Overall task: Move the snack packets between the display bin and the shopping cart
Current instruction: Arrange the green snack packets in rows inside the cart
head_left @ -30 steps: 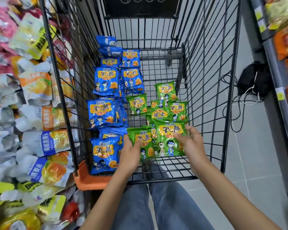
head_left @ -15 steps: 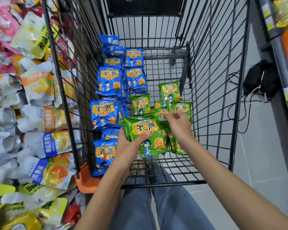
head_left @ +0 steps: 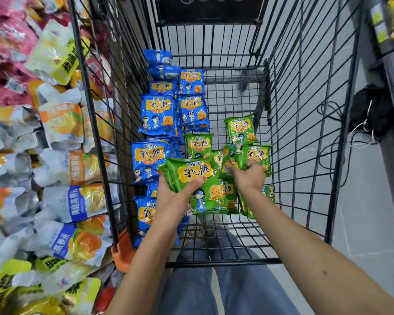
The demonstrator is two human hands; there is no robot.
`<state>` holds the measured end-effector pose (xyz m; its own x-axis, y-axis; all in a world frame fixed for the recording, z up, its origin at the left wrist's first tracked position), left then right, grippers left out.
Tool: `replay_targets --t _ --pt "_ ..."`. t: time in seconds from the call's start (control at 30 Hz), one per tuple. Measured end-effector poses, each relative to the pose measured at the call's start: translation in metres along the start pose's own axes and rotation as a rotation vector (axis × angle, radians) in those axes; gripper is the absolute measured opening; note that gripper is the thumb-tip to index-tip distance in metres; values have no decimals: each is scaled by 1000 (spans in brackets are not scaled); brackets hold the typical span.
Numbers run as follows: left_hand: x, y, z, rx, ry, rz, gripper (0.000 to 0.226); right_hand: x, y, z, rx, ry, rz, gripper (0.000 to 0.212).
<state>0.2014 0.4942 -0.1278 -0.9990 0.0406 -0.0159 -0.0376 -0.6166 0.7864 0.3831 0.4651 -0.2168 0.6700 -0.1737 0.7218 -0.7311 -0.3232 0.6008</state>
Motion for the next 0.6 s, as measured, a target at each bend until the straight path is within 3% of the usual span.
replay_targets --t 0.13,0.23,0.4,0.5,0.6 --pt "15 29 26 -20 -35 19 98 44 40 -2 85 -283 34 29" --pt "29 68 55 -76 -54 16 71 92 86 -6 174 -390 13 26" --pt "61 135 78 -141 4 41 49 146 161 -3 215 -456 -124 50" --pt "81 172 72 -178 97 91 31 162 191 8 286 -455 -165 39" --pt "94 204 51 -209 183 164 28 171 207 17 353 -469 -272 25"
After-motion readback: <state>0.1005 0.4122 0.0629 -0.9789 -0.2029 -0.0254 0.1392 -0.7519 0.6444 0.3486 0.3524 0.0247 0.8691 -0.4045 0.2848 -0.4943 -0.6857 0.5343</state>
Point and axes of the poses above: each hand's wrist, its own y-axis away from the middle knuckle, its own x-axis out of the back of the hand, z = x × y, the point moved 2 cm from there along -y, towards the middle knuckle, and after that the axes turned 11 degrees about y, right-handed, at the moved point
